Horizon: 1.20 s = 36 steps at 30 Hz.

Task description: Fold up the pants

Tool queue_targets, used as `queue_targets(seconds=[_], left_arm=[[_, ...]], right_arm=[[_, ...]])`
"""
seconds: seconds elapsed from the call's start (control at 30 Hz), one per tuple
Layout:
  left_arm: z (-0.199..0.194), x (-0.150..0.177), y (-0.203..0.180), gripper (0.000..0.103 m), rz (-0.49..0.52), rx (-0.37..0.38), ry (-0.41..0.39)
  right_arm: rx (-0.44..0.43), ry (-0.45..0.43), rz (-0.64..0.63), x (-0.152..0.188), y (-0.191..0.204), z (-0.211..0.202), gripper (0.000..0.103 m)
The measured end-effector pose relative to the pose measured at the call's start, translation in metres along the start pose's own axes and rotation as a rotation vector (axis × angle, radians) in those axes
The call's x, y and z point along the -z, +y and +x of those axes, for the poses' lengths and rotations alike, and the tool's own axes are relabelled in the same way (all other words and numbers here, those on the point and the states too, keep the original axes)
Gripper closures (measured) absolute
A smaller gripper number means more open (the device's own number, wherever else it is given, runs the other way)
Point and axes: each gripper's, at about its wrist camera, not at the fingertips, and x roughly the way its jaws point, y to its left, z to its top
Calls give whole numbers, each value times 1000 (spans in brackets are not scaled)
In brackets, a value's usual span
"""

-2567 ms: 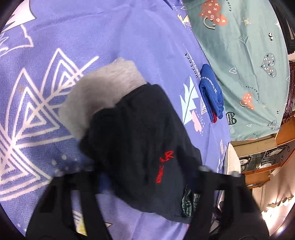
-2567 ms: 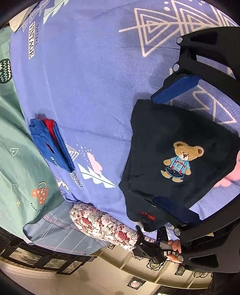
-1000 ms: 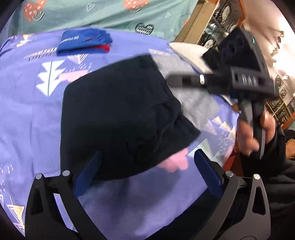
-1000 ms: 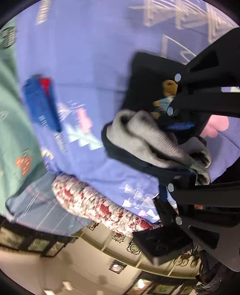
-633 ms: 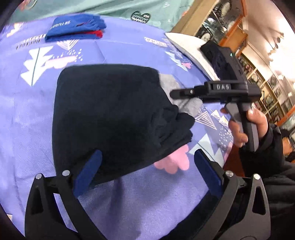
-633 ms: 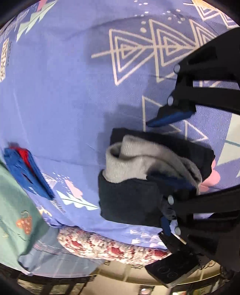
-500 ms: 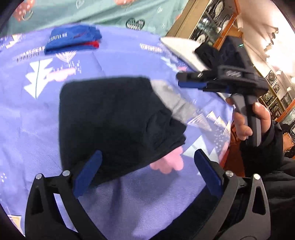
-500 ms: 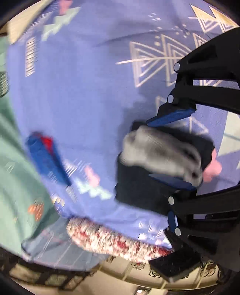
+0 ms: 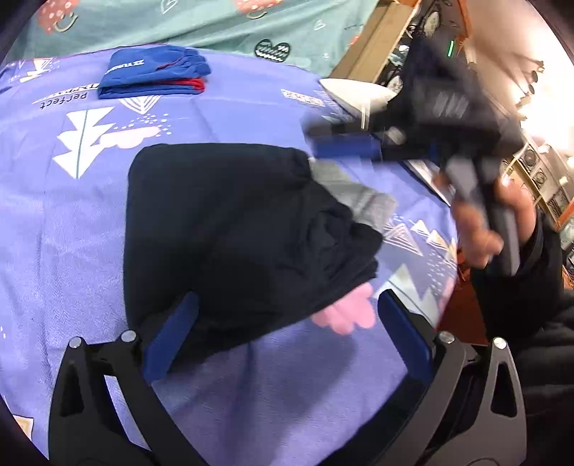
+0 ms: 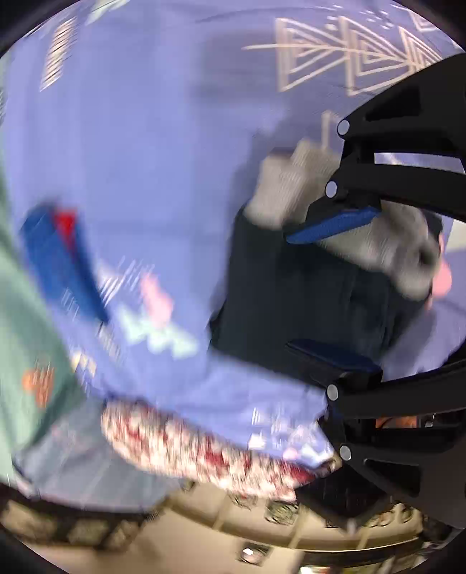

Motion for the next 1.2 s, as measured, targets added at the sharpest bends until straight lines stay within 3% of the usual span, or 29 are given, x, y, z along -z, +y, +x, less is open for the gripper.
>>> queue_targets(seconds=[0.1, 0.17, 0.3, 0.33, 0.47, 0.53, 0.6, 0.7, 0.83, 0.9, 1.07, 1.2], left_arm=[[5, 3, 3, 2, -3, -6, 19], [6, 5, 2, 2, 3, -12, 19], [11, 7, -3, 2, 41, -41, 34], [12, 7, -3, 2, 46, -50, 45], [-5, 4, -5, 2, 57, -9, 18], [-23, -3, 0, 2, 39, 23, -18], [-40, -10, 12, 2, 20, 20, -48], [-44, -21, 58, 2, -71, -73, -42], [-12, -29, 107, 2, -214, -17, 77], [12, -35, 110, 2, -225, 31, 140], [49, -43, 106, 2, -230, 82, 225], [61, -47, 98, 2, -205, 46, 246]], right_arm=[[-54, 9, -97, -19, 40, 6, 46], [-102, 81, -111, -32, 59, 39, 46], [1, 223, -8, -41, 33, 129, 46], [-14, 243, 25, -39, 25, 142, 47], [-141, 174, 79, -41, 18, 106, 45], [-140, 98, 37, -38, 20, 63, 33], [-60, -9, -2, -30, 13, 7, 2], [93, -118, 28, -6, -16, -50, 1], [94, -18, 125, 32, -65, -45, 1], [61, 26, 179, 47, -83, -25, 1], [-72, 85, 201, 47, -77, 22, 1], [-27, 121, 128, 40, -61, 39, 1]])
